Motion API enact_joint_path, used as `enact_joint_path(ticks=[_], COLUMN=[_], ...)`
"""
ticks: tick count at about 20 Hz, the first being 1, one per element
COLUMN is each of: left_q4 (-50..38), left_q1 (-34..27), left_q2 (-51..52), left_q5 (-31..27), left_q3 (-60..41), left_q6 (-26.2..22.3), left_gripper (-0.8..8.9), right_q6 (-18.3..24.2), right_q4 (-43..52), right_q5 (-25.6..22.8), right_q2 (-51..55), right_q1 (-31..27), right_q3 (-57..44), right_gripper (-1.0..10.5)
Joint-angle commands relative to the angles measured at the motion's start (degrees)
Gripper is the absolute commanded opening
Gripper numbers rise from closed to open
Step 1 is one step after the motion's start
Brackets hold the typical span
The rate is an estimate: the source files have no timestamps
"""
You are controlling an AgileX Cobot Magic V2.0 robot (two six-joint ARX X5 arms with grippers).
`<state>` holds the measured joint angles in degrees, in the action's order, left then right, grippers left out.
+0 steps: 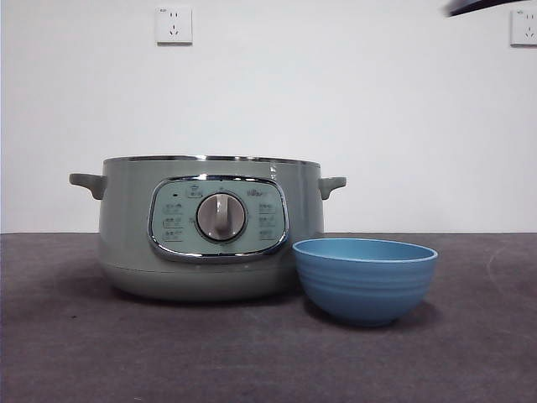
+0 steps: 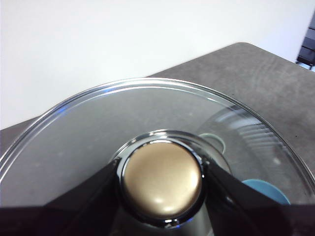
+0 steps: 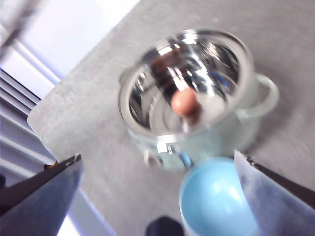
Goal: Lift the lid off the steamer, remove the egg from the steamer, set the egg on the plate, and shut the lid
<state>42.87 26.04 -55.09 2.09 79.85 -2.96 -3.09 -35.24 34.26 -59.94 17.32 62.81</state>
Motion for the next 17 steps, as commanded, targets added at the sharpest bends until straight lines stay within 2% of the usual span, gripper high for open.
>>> enact_joint_path(ticks=[1, 5, 7, 17], left_q4=[2.1, 9.2, 11.0, 15.6], left_q1=[0.1, 0.1, 0.1, 0.1], left_q2=[4.7, 10.5, 12.1, 15.2], left_q5=[-1.0, -4.2, -4.7, -4.9], left_q3=[1.3, 1.3, 1.3, 1.3], left_q6=[0.0, 0.4, 1.0, 1.4], left_gripper=[-0.08, -0.08, -0.08, -0.08], right_q6=[-3.6, -2.8, -2.3, 0.5], right_q4=[5.4, 7.0, 6.9, 4.0], right_q5=[-4.3, -13.1, -15.4, -24.3], right_q2=[-5.0, -17.3, -22.1, -43.2], right_q1=[5.7, 14.3, 16.4, 21.9], right_q3=[0.8, 7.6, 11.4, 31.2], right_gripper=[6.0, 6.0, 6.0, 6.0])
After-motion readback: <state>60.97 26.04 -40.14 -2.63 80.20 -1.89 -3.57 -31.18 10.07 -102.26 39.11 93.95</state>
